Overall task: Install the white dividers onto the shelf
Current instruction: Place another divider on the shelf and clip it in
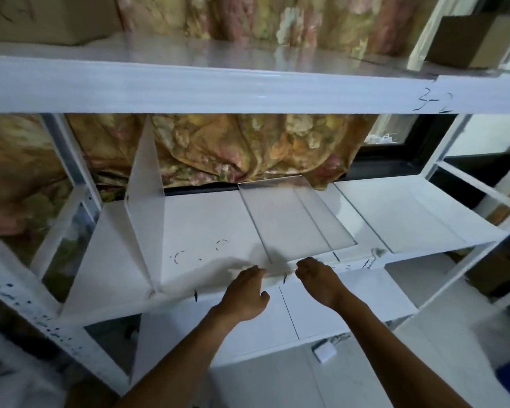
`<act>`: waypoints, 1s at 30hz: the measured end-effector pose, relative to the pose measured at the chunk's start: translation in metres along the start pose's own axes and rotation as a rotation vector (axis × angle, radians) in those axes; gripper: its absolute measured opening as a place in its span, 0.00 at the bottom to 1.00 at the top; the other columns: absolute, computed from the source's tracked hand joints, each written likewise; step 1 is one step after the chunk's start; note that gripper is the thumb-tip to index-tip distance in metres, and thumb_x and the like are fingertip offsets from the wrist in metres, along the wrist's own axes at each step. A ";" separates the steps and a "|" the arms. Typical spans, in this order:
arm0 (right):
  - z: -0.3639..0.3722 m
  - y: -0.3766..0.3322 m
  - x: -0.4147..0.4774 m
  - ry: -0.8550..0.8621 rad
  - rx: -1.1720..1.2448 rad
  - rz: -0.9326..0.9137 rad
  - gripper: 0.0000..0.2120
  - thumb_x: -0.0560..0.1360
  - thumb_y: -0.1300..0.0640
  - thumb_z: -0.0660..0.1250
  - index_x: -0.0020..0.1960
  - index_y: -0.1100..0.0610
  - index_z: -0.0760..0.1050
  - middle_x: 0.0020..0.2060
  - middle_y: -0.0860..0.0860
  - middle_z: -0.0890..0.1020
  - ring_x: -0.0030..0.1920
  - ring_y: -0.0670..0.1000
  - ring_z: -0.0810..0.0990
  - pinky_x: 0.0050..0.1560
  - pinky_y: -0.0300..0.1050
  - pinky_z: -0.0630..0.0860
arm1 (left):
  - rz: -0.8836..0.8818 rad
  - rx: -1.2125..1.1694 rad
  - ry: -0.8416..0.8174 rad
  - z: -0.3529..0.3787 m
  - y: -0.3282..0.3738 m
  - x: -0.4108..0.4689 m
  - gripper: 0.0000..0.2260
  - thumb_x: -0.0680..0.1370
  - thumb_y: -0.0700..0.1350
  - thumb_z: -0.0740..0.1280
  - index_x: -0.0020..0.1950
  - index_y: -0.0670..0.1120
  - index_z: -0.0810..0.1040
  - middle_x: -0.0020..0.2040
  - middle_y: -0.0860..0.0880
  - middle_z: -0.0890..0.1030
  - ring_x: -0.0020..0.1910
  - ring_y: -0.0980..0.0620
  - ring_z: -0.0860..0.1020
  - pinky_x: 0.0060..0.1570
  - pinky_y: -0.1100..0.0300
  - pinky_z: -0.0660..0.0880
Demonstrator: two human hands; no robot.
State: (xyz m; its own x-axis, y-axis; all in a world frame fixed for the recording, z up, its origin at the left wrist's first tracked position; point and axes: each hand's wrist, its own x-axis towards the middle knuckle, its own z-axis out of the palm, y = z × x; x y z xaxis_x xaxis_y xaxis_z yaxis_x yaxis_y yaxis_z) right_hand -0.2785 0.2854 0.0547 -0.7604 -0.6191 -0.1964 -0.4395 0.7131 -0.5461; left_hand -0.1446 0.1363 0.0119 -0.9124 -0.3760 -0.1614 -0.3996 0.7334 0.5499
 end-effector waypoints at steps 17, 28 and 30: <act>-0.053 0.131 0.083 -0.074 -0.140 -0.134 0.34 0.79 0.53 0.62 0.80 0.57 0.52 0.78 0.58 0.60 0.76 0.59 0.62 0.74 0.53 0.64 | -0.195 0.417 -0.050 0.047 0.016 0.096 0.48 0.71 0.53 0.69 0.81 0.55 0.39 0.81 0.44 0.34 0.80 0.43 0.38 0.78 0.45 0.46; -0.031 0.156 0.132 -0.079 -0.467 -0.233 0.40 0.78 0.34 0.37 0.80 0.60 0.53 0.80 0.59 0.54 0.79 0.63 0.56 0.74 0.65 0.61 | -0.172 0.371 0.019 0.060 0.004 0.099 0.48 0.74 0.57 0.69 0.81 0.57 0.36 0.80 0.46 0.32 0.79 0.45 0.34 0.77 0.45 0.39; -0.022 0.157 0.128 -0.044 -0.507 -0.205 0.38 0.79 0.37 0.41 0.78 0.62 0.59 0.78 0.61 0.60 0.76 0.64 0.63 0.70 0.66 0.66 | -0.168 0.377 0.022 0.062 0.001 0.101 0.48 0.73 0.57 0.69 0.80 0.57 0.35 0.80 0.46 0.31 0.79 0.45 0.33 0.77 0.45 0.39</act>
State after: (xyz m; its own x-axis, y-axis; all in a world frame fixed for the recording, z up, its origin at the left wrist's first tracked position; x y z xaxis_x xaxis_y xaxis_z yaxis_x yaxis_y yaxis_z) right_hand -0.4550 0.3252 -0.0381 -0.6193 -0.7672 -0.1670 -0.7600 0.6392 -0.1177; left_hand -0.2426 0.1340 -0.0547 -0.8310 -0.5176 -0.2037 -0.5514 0.8150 0.1783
